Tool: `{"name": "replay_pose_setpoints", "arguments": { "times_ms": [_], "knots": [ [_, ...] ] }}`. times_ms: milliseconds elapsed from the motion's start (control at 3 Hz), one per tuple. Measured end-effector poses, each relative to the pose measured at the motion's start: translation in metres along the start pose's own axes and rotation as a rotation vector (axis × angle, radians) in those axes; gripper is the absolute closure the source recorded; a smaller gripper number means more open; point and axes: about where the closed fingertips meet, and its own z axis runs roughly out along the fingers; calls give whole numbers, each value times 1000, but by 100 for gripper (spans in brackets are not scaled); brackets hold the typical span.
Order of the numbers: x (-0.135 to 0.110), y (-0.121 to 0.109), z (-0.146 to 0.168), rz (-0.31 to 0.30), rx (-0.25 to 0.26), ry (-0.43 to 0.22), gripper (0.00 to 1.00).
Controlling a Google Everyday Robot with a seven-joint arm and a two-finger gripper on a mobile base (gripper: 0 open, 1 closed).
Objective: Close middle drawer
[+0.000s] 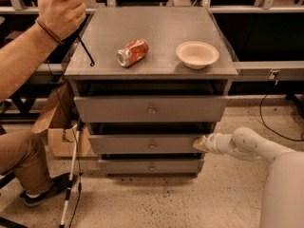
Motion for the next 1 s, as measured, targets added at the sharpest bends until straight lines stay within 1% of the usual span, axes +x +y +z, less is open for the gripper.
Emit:
{"name": "replay_pose_setpoints", "arguments": {
  "times_ms": [333,1000],
  "knots": [
    [0,8,6,3,-13,-7,100],
    [-9,16,6,0,-24,-29,100]
  ]
}}
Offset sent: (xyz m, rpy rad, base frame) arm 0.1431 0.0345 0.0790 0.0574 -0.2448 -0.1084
